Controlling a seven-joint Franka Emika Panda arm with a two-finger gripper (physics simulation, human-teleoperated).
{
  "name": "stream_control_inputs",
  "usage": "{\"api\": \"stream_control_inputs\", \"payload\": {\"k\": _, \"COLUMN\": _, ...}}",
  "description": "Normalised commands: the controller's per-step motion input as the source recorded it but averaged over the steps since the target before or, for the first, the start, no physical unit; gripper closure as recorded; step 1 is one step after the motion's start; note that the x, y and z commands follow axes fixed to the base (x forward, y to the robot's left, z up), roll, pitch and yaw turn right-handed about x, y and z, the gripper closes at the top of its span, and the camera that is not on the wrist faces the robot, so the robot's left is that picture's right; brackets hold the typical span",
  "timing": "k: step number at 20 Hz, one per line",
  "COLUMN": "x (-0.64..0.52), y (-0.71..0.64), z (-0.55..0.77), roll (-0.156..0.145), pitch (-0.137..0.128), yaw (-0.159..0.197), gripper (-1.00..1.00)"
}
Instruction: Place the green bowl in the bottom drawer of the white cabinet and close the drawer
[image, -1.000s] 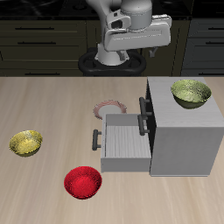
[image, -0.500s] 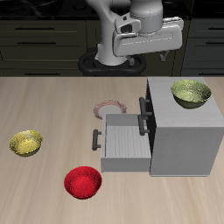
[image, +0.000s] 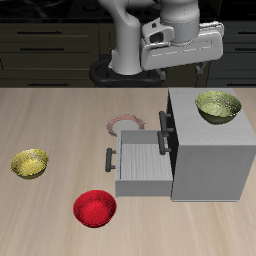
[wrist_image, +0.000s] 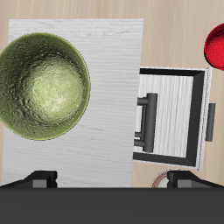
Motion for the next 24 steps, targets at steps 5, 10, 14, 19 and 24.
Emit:
{"api": "stream_control_inputs", "payload": {"k": 5, "x": 0.19, "y": 0.28, "z": 0.08, "roll": 0.023, "pitch": 0.004, "yaw": -0.015, "gripper": -1.00}}
{"api": "stream_control_inputs", "payload": {"k": 10, "x": 0.16, "y": 0.15, "z": 0.02, "roll": 0.004, "pitch": 0.009, "yaw": -0.007, "gripper": -1.00}}
{"api": "stream_control_inputs", "payload": {"k": 14, "x": 0.10, "y": 0.03, "z": 0.04, "roll": -0.001, "pitch": 0.002, "yaw": -0.015, "gripper": -1.00}}
{"api": "stream_control_inputs", "payload": {"k": 19, "x": 0.19, "y": 0.01, "z": -0.09, "roll": 0.007, "pitch": 0.021, "yaw": 0.003, "gripper": -1.00}}
{"api": "stream_control_inputs", "payload": {"k": 24, "x": 0.12, "y": 0.02, "z": -0.12, "roll": -0.005, "pitch": 0.030, "yaw": -0.007, "gripper": -1.00}}
